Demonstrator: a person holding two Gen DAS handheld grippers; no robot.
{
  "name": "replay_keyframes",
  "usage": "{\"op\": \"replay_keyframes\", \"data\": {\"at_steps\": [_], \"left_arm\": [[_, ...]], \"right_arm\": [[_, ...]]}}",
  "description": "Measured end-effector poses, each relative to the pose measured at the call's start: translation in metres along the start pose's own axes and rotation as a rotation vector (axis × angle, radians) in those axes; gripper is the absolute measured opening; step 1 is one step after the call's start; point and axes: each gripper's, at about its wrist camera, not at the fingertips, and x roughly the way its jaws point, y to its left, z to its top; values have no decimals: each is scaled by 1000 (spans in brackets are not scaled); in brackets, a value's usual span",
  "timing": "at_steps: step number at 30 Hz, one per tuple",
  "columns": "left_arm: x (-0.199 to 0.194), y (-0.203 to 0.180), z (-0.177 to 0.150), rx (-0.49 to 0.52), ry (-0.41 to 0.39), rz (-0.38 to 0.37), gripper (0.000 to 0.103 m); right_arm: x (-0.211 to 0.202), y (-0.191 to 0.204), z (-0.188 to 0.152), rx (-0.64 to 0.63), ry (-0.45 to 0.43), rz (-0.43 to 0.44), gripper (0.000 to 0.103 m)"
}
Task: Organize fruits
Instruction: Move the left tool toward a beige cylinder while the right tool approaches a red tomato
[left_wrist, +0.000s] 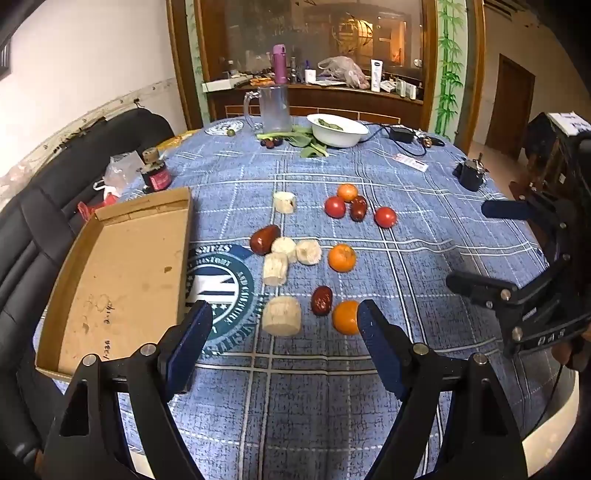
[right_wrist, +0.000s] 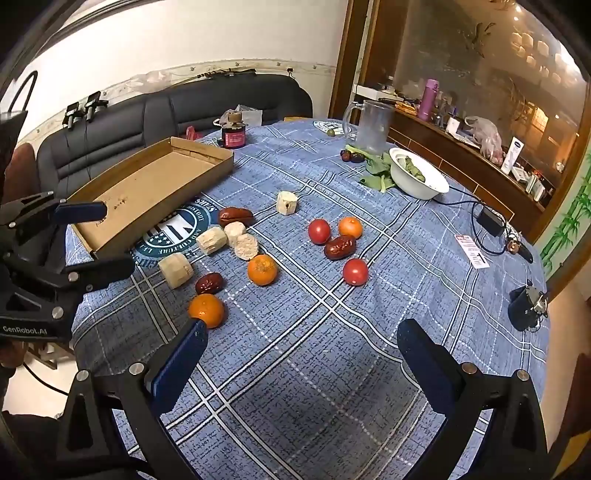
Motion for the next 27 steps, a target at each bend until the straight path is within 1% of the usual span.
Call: {"op": "replay_keyframes", "data": {"at_steps": [9,12,16,18,23,25,27], "left_arm": [[2,5,-6,-2,26,-36,81],[3,6,-8,1,37,-58,81],[7,9,-14,2,57,-72,81],[11,12,-15,-7,69,-75,80],[23,14,-14,-21,83,-79,80],[28,13,-13,-15,88,-75,80],[34,13,-11,-5,93,-74,80]], "right_arm": [[2,-1,-1,3,13,6,103],[1,-3,-6,7,-4,18,103],[3,-3,-8,17,-1,48,103],[6,-3,-9,22,8,69,102],[15,2,-10,4,7,66,101],[20,-1,-9,1,9,65,100],[26,-5,-8,9,33,77,97]]}}
